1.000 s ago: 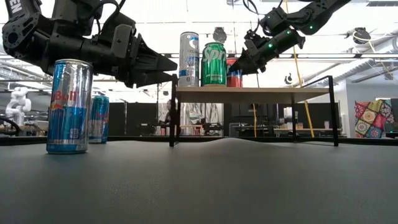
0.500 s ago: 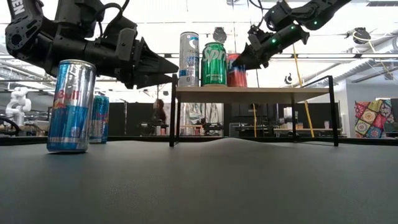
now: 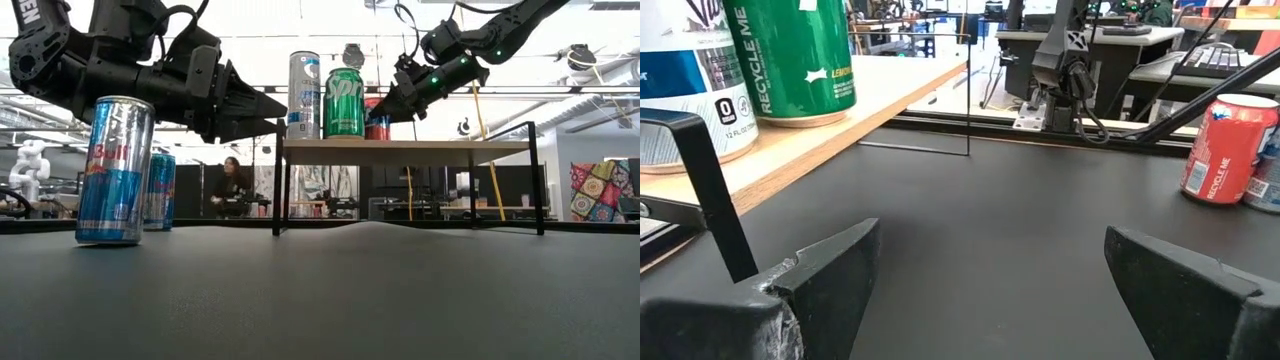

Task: Place canned beverage on shelf
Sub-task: Put the top red soda can on the shelf

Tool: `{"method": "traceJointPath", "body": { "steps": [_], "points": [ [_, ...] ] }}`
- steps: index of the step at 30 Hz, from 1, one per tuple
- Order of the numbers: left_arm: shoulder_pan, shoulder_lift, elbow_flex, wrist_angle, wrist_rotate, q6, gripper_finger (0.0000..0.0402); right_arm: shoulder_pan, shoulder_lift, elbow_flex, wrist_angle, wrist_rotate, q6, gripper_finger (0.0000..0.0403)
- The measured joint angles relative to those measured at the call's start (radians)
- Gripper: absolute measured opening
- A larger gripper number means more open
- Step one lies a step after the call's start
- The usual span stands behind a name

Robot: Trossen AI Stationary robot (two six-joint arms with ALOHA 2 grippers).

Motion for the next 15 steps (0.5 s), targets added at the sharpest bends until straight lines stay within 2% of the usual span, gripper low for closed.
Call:
{"method": "traceJointPath", "body": {
  "steps": [10,15],
  "points": [
    [0.002,0.0,0.001,0.0,-0.014,0.026,0.038,-0.004,-0.006,0.0,0.003,-0.011,0.0,0.0343],
    [0.001,-0.007,0.0,-0.024,-0.087,0.075,0.038,-0.004,-0.054,0.0,0.0,-0.012,0.003,0.0355]
  ]
}}
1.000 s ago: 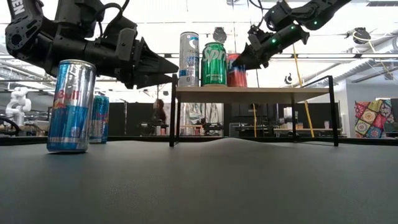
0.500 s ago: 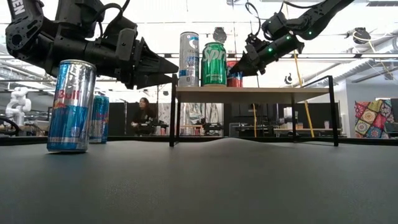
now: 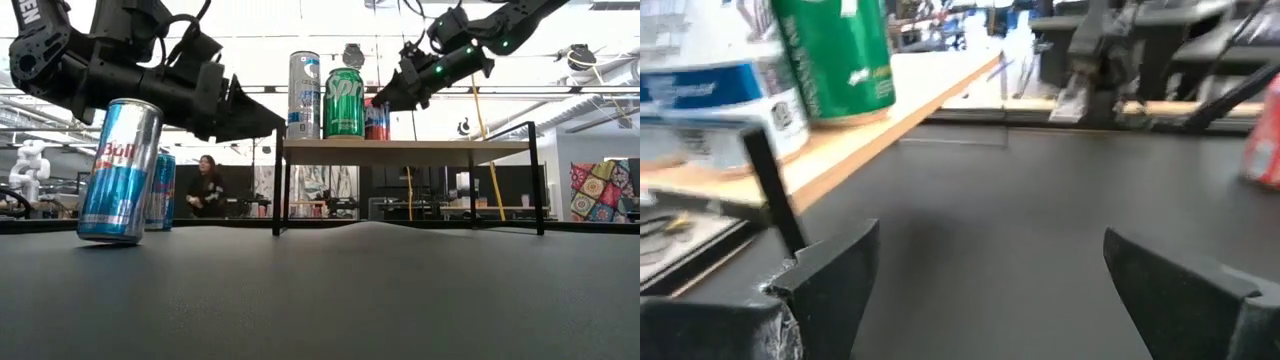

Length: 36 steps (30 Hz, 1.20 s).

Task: Place canned beverage on shelf
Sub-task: Put the top red soda can on the shelf, then put the right red soda can on the shelf aligned with the other red soda can

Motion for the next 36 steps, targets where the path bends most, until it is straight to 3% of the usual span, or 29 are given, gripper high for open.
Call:
{"method": "traceJointPath", "body": {
  "steps": [13,16,19,24,31,36],
  "points": [
    [-0.049,-0.199,-0.002,-0.207,-0.091,0.031,0.038,0.034,-0.167,0.0,-0.144,-0.025,0.095,0.0357],
    [-0.067,-0.233,-0.002,-0.269,-0.181,0.053,0.038,0.065,-0.205,0.0,-0.181,-0.021,0.103,0.0357],
    [-0.081,-0.291,-0.002,-0.348,-0.285,0.054,0.038,0.1,-0.241,0.0,-0.24,0.039,0.153,0.0357],
    [-0.102,-0.415,-0.001,-0.514,-0.297,-0.023,0.038,0.197,-0.304,-0.01,-0.358,0.168,0.18,0.0357],
    [-0.159,-0.574,0.0,-0.735,-0.302,-0.125,0.038,0.374,-0.391,-0.156,-0.272,0.296,0.238,0.0357],
    [-0.203,-0.584,0.0,-0.736,-0.302,-0.13,0.038,0.502,-0.424,-0.308,-0.083,0.319,0.294,0.0357]
  ]
}}
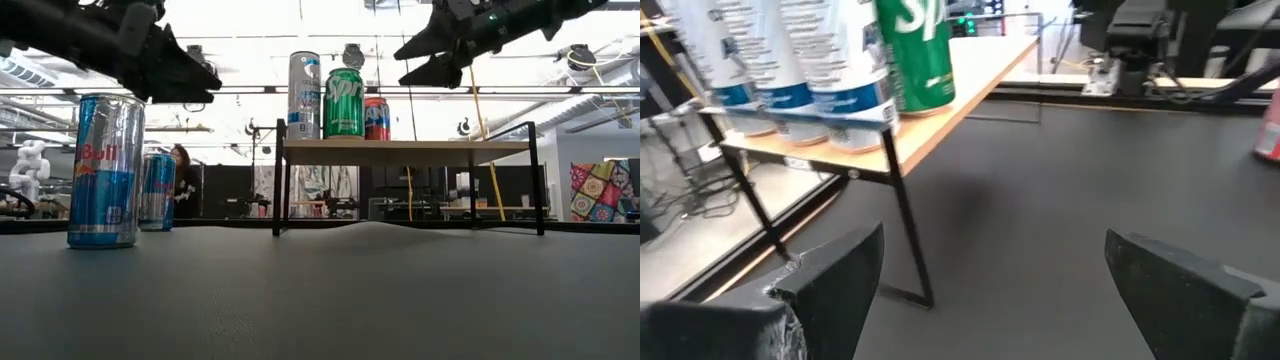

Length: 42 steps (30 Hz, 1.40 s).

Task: Place canned beverage on shelf
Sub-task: Put the right red soda can on the shelf aligned with the other red soda can

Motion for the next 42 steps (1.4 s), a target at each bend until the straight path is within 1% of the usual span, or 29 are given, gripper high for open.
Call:
{"method": "traceJointPath", "body": {
  "steps": [2,5,9,15,20,25,27,30,33,36,38,42],
  "points": [
    [-0.003,0.005,0.0,0.007,0.0,0.0,0.038,0.045,-0.002,-0.043,0.052,0.002,0.025,0.0357],
    [-0.003,0.02,0.0,0.036,0.002,0.0,0.038,0.111,0.007,-0.071,0.058,0.007,0.059,0.0357],
    [-0.003,0.068,0.0,0.119,0.055,0.013,0.038,0.219,0.033,-0.083,0.059,0.024,0.084,0.0357],
    [-0.002,0.174,0.0,0.26,0.093,0.076,0.038,0.408,0.078,-0.083,0.053,0.209,0.152,0.0357],
    [0.006,0.232,0.0,0.305,0.096,0.081,0.038,0.529,0.106,-0.083,-0.007,0.315,0.309,0.0357],
    [0.013,0.284,0.0,0.36,0.108,0.082,0.038,0.587,0.112,-0.083,-0.101,0.318,0.54,0.0357],
    [0.014,0.307,0.0,0.384,0.117,0.089,0.038,0.606,0.113,-0.067,-0.181,0.316,0.636,0.0355],
    [0.015,0.341,0.0,0.433,0.119,0.127,0.038,0.655,0.118,0.002,-0.358,0.316,0.774,0.0353],
    [0.015,0.36,0.0,0.477,0.119,0.162,0.038,0.727,0.145,0.103,-0.561,0.32,0.906,0.0353],
    [0.025,0.366,0.001,0.486,0.121,0.166,0.038,0.799,0.198,0.223,-0.746,0.313,1.028,0.0352],
    [0.031,0.366,0.001,0.487,0.12,0.166,0.038,0.843,0.244,0.295,-0.882,0.264,1.143,0.0352],
    [0.034,0.366,0.001,0.486,0.12,0.161,0.038,0.922,0.345,0.408,-1.097,0.117,1.347,0.0352]
  ]
}}
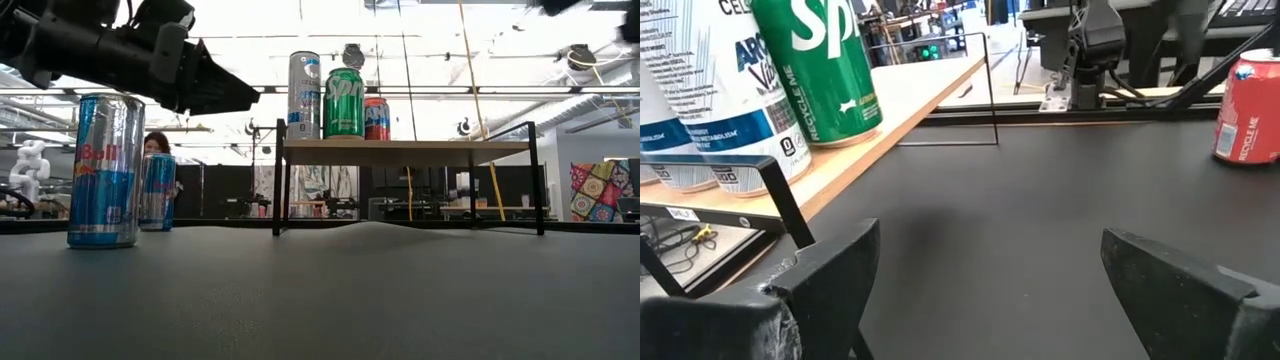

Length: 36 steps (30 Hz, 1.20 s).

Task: Place canned beverage on shelf
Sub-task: Put the right red soda can on the shelf aligned with the other red soda can

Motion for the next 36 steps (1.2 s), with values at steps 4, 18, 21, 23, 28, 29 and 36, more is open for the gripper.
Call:
{"method": "traceJointPath", "body": {
  "steps": [4,18,21,23,28,29,36],
  "points": [
    [0.0,0.0,0.0,0.0,0.0,0.005,0.038,0.054,0.06,0.07,-0.092,-0.092,0.091,0.0352],
    [0.0,0.0,0.0,-0.002,0.0,0.005,0.038,0.183,0.109,0.096,-0.163,-0.092,0.168,0.0352],
    [0.006,0.0,0.0,-0.002,0.0,-0.001,0.038,0.199,0.133,0.096,-0.162,-0.096,0.167,0.0352],
    [0.006,0.0,0.0,-0.003,0.0,-0.003,0.038,0.208,0.15,0.096,-0.161,-0.102,0.167,0.0352],
    [0.006,0.0,0.0,-0.003,0.0,-0.004,0.038,0.224,0.192,0.095,-0.16,-0.118,0.166,0.0352],
    [0.006,0.0,0.0,-0.003,0.0,-0.004,0.038,0.226,0.2,0.095,-0.159,-0.118,0.166,0.0352],
    [0.006,0.0,0.0,-0.015,0.0,-0.005,0.038,0.228,0.224,0.052,-0.087,-0.12,0.13,0.0352]
  ]
}}
